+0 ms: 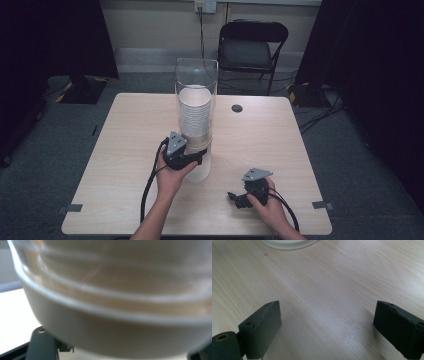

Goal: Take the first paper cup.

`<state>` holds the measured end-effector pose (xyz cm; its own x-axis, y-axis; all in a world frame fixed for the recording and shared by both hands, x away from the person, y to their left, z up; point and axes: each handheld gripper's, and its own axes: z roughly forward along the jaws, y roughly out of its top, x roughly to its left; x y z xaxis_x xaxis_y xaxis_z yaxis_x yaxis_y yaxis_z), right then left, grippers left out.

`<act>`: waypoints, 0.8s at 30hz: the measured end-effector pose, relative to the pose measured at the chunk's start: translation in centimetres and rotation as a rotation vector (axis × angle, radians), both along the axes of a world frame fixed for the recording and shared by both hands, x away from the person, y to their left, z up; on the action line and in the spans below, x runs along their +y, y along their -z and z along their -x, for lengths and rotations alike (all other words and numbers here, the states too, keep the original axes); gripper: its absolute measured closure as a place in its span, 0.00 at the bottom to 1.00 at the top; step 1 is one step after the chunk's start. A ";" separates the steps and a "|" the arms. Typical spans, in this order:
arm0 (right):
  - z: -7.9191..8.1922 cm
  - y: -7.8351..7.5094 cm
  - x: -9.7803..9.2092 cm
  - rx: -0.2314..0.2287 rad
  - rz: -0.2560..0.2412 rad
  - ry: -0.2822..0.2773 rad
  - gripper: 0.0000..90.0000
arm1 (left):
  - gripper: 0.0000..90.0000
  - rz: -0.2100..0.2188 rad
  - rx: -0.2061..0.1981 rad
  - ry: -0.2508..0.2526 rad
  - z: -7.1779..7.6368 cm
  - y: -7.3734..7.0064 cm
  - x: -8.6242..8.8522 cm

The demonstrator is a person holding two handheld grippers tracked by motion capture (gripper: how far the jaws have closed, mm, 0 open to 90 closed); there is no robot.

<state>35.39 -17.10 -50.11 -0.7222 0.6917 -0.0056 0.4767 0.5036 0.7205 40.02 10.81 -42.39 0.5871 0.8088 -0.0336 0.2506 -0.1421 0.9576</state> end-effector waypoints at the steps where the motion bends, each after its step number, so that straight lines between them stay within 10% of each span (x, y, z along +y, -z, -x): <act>1: 0.0 0.0 0.0 0.000 0.000 0.000 0.08 | 0.35 -0.005 -0.009 -0.002 -0.1 0.0 0.0; 24: 0.0 0.0 0.0 -0.001 0.002 0.000 0.08 | 0.39 -0.048 -0.051 -0.022 0.2 1.0 -0.4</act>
